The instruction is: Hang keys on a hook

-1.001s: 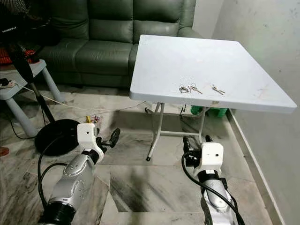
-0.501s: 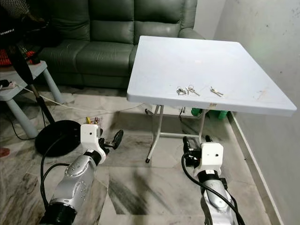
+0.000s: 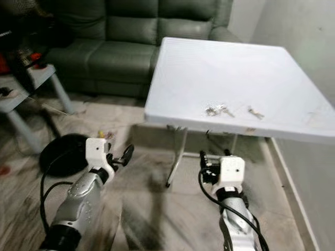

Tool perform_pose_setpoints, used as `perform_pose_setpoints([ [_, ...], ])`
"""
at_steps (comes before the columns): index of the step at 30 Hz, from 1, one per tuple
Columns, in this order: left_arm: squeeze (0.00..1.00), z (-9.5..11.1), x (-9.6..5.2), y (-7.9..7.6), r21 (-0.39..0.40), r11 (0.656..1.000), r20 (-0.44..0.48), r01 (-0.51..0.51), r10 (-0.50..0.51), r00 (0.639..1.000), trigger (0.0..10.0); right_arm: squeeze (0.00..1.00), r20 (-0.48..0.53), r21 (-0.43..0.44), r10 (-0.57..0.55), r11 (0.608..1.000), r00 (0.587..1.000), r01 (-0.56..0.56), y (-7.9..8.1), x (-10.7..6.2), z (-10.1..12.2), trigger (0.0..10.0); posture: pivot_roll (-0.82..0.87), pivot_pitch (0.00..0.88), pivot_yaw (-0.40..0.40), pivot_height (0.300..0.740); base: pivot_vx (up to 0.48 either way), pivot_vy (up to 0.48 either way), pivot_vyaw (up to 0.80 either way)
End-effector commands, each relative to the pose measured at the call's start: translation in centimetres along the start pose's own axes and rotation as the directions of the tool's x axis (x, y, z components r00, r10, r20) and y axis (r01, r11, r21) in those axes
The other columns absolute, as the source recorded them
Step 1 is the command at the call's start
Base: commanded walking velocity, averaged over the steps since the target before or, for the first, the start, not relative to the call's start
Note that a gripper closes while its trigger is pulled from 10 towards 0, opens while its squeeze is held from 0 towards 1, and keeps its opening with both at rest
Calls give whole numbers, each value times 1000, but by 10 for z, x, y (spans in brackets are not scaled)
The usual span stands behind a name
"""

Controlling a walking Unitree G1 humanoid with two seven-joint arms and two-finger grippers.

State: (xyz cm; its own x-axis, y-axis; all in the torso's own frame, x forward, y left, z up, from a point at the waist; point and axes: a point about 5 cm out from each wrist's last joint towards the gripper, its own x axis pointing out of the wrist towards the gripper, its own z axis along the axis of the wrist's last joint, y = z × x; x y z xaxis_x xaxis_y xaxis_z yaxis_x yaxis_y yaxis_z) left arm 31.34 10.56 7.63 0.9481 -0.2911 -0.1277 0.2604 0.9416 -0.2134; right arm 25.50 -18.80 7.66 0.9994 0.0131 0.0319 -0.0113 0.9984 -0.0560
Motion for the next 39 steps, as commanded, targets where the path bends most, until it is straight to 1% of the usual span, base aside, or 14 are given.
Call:
perform_pose_setpoints([
  [1, 0, 0, -1, -1, 17, 1000, -4, 9, -9, 1000, 10000, 0, 12, 5, -1, 1000, 1000, 1, 0, 2, 3, 10000, 5, 0, -50, 740, 420, 0, 0],
  [14, 0, 1, 0, -2, 15, 1000, 0, 7, -7, 1000, 10000, 0, 12, 0, 4, 1000, 1000, -4, -2, 2, 3, 10000, 5, 0, -53, 740, 416, 0, 0],
  [20, 0, 2, -1, -1, 17, 1000, 10, -14, 14, 1000, 10000, 0, 13, 0, 10, 1000, 1000, -10, -1, 3, 4, 10000, 9, 0, -56, 740, 392, 0, 0],
  [23, 0, 4, -1, -1, 26, 999, 30, -34, 33, 999, 10000, 0, 12, 0, 16, 1000, 1000, -16, 0, 3, 4, 10000, 9, 0, -57, 740, 0, 0, 0],
  [24, 0, 4, -1, -2, 43, 998, 38, -45, 43, 998, 10000, 0, 11, 1, 19, 1000, 1000, -19, 0, 3, 4, 10000, 11, 0, -60, 740, 0, 0, 0],
  [26, 0, 2, -1, -3, 51, 998, 22, -46, 45, 999, 10000, 0, 9, 2, 25, 1000, 1000, -25, 0, 3, 3, 10000, 11, 0, -61, 740, 0, 0, 0],
  [27, 0, 1, -2, -4, 58, 998, 15, -39, 39, 999, 10000, 0, 4, -6, 50, 999, 999, -50, 3, 4, 3, 10000, 12, 0, -62, 740, 0, 0, 0],
  [31, 0, 0, -3, -6, 69, 997, 16, -33, 32, 999, 10000, 0, 1, -9, 74, 997, 997, -74, 5, 5, 3, 10000, 12, 0, -62, 740, 0, 0, 0],
  [32, 0, 0, -4, -8, 88, 996, 16, -20, 19, 1000, 10000, 0, -6, -9, 91, 996, 996, -91, 6, 6, 3, 10000, 13, 0, -63, 740, 0, 0, 0],
  [33, 0, 0, -4, -8, 88, 996, 16, -20, 19, 1000, 10000, 0, -6, -9, 91, 996, 996, -91, 6, 6, 3, 10000, 13, 0, -63, 740, 0, 0, 0],
  [34, 0, -1, -4, -11, 91, 996, 11, 1, -3, 1000, 10000, 0, -7, -20, 121, 992, 993, -121, 7, 8, 4, 10000, 14, 0, -62, 740, 0, 0, 0],
  [36, 0, 0, -6, -15, 109, 994, 17, 30, -32, 999, 10000, 0, -23, -31, 147, 989, 989, -147, 6, 11, 3, 10000, 13, 0, -62, 740, 0, 0, 0],
  [37, 0, 1, -7, -19, 137, 989, 22, 60, -63, 998, 10000, 0, -44, -50, 173, 983, 984, -175, 4, 16, 2, 10000, 15, 0, -63, 740, 0, 0, 0],
  [39, 0, 1, -8, -22, 124, 989, 25, 77, -81, 996, 10000, 0, -57, -55, 190, 980, 980, -193, 3, 18, 2, 10000, 15, 0, -63, 740, 0, 0, 0],
])
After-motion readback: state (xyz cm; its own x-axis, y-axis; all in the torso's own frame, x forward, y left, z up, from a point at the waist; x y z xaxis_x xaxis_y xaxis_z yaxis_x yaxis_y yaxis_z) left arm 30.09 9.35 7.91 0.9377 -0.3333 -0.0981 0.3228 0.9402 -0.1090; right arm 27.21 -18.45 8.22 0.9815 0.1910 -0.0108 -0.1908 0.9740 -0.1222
